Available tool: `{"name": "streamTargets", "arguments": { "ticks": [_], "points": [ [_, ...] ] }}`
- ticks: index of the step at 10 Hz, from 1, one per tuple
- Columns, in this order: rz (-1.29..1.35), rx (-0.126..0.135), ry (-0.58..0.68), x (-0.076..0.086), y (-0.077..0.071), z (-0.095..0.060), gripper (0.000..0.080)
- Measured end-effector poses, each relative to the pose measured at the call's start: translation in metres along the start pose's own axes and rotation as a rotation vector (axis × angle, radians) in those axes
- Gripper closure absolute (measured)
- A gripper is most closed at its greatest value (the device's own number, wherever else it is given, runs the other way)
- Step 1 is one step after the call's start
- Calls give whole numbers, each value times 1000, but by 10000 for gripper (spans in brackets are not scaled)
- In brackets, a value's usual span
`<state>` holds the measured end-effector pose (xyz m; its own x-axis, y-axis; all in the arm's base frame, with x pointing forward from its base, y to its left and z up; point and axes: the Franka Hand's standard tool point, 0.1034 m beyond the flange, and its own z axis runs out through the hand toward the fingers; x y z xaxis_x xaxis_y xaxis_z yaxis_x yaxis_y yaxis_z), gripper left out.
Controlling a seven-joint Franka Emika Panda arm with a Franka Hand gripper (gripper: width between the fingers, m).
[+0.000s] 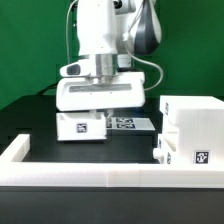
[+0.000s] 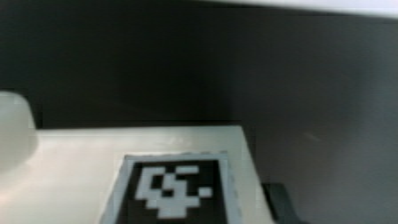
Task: Assemble drawer
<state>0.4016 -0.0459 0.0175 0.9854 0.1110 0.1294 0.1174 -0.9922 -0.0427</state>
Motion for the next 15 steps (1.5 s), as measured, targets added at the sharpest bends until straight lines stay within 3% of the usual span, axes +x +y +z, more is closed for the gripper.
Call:
{"name": "streamTargets", "arguments": {
  "ticks": [1,2,3,5,8,10,12,13,15],
  "points": [
    [-45,13,-15,10,-3,-4,758],
    [-102,53,-75,20,-5,-7,758],
    [-125,78,-97,42,-10,-14,758],
    [-212,116,-124,64,-6,-20,758],
    [-251,116,-121,63,-5,-20,758],
    [-436,127,-112,62,-4,-19,758],
    [-686,135,-114,72,-2,-20,758],
    [-752,126,-118,80,-2,-22,758],
    [-879,127,-113,81,0,-22,758]
  ]
}}
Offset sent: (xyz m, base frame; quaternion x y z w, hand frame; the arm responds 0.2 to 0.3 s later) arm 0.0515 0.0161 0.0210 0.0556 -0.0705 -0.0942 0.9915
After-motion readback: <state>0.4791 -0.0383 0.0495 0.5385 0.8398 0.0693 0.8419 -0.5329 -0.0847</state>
